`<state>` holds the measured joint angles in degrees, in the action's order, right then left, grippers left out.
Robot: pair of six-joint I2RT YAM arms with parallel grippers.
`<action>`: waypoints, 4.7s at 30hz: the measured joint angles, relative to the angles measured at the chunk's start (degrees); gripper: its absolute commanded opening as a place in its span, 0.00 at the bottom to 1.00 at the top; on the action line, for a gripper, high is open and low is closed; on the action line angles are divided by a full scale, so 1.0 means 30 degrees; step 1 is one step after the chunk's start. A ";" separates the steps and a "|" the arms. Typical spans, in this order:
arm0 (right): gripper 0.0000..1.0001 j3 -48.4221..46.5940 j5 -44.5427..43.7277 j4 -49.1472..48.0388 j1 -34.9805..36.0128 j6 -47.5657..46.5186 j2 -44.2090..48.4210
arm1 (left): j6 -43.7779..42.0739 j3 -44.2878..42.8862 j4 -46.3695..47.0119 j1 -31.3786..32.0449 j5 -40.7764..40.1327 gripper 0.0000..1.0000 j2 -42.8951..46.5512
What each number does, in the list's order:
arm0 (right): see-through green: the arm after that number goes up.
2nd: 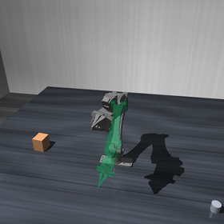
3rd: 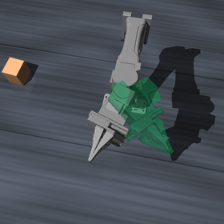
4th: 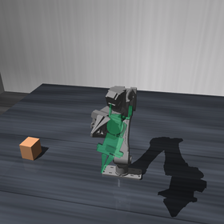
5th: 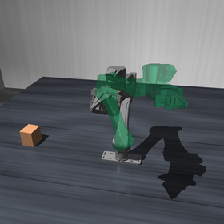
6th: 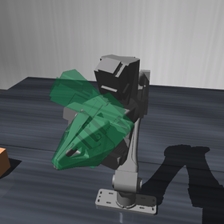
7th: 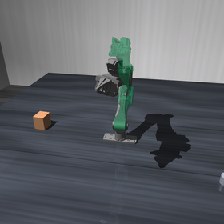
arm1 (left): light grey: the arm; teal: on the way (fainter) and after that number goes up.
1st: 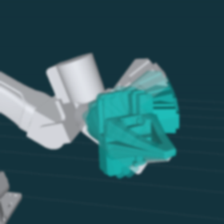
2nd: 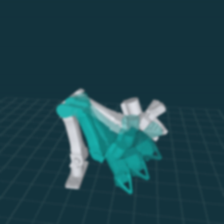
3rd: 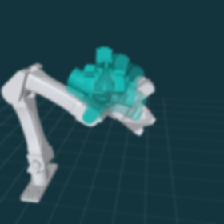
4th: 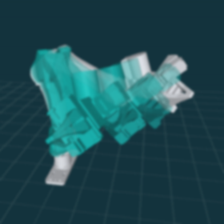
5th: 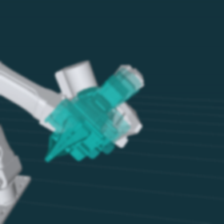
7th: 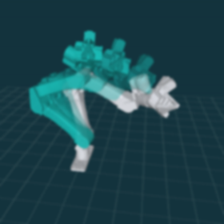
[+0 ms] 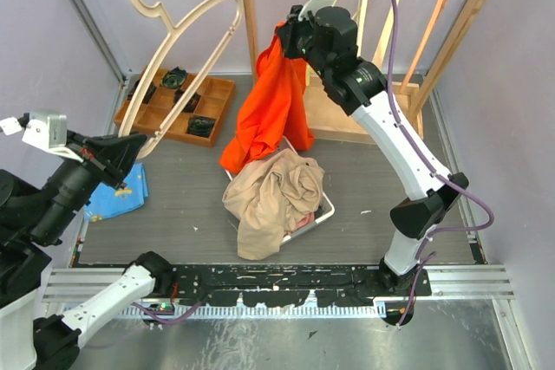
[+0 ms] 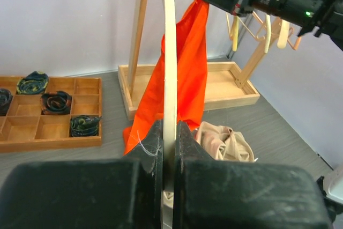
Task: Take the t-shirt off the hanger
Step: Remove the T-shirt from the hanger, then place the T-shirt in the bin.
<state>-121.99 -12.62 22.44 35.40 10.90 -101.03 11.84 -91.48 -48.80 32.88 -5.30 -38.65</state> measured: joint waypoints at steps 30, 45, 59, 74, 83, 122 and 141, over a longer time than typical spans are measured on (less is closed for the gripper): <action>0.01 -0.0801 0.8517 -0.2288 0.2841 -0.1603 0.6572 | 0.0663 0.1668 0.2892 0.0000 -0.1727 0.00 -0.2208; 0.01 -0.1246 0.8000 -0.2543 0.2936 -0.1676 0.7781 | 0.0780 0.1661 0.3738 0.0000 -0.1690 0.00 -0.3315; 0.01 0.0204 0.8211 -0.3075 0.2936 -0.1151 0.9792 | 0.0874 0.1661 0.4175 0.0000 -0.1566 0.00 -0.3912; 0.01 0.8422 0.8998 -0.2280 0.2936 0.0517 1.3158 | 0.0867 0.1326 0.4175 0.0000 -0.1566 0.00 -0.4175; 0.00 1.1570 0.7140 -0.0721 0.5472 -0.0015 1.2786 | 0.0889 0.1239 0.4175 0.0000 -0.1559 0.00 -0.4328; 0.01 1.8812 -0.4335 0.2062 0.9719 0.3315 0.9224 | 0.1967 0.0597 0.3854 -0.0022 -0.0831 0.00 -0.4546; 0.22 2.1012 -0.3191 -0.1042 0.9719 0.5421 0.6637 | 0.2157 0.0277 0.3774 -0.0058 -0.0168 0.00 -0.5020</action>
<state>-58.96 -22.20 19.31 64.55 27.16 -81.12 18.31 -90.65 -37.47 32.71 -5.80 -53.71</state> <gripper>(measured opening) 0.138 0.067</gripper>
